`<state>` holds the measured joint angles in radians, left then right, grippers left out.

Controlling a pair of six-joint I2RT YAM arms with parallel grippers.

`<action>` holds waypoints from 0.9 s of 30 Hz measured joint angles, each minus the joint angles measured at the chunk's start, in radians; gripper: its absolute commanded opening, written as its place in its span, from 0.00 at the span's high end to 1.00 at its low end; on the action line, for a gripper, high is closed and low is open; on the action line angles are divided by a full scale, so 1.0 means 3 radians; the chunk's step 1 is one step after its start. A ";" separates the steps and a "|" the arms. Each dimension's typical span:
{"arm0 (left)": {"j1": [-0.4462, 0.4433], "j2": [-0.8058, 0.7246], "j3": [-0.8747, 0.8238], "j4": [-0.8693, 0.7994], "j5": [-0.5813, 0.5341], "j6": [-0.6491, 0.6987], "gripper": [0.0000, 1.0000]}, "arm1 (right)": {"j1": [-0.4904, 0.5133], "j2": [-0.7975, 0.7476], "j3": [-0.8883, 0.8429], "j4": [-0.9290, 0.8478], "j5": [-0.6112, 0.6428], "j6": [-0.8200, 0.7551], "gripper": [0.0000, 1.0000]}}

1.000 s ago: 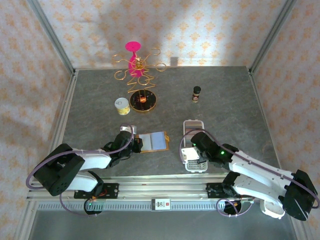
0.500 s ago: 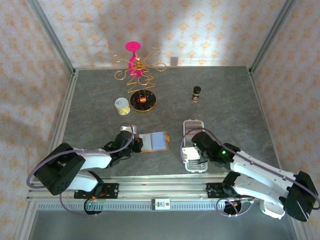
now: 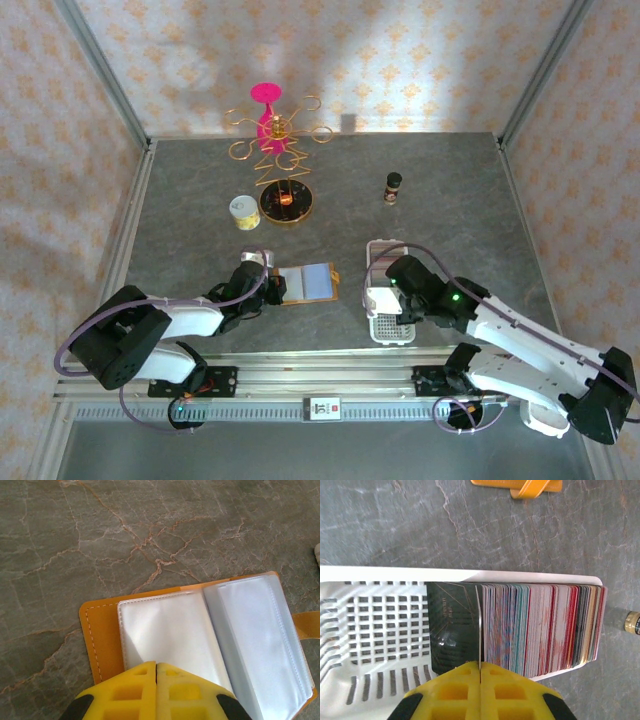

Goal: Put the credit cards into the card holder

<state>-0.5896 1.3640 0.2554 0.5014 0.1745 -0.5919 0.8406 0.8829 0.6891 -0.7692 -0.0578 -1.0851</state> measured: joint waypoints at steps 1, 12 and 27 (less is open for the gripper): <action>0.0000 0.0000 0.0000 0.0000 0.0000 0.0001 0.99 | 0.0000 -0.0006 0.0039 -0.0032 -0.0034 0.0027 1.00; 0.0000 0.0000 0.0004 -0.0001 0.0000 0.0000 0.99 | 0.0000 -0.0249 0.0393 0.0380 -0.0520 0.0786 1.00; 0.0000 -0.0080 0.0003 -0.0001 -0.0001 0.0001 0.99 | 0.0000 0.0445 0.0388 0.1956 -0.0557 0.3932 1.00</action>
<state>-0.5896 1.3399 0.2562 0.5011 0.1741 -0.5915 0.8406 1.0164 0.8055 -0.1825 -0.2249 0.0944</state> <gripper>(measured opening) 0.051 0.050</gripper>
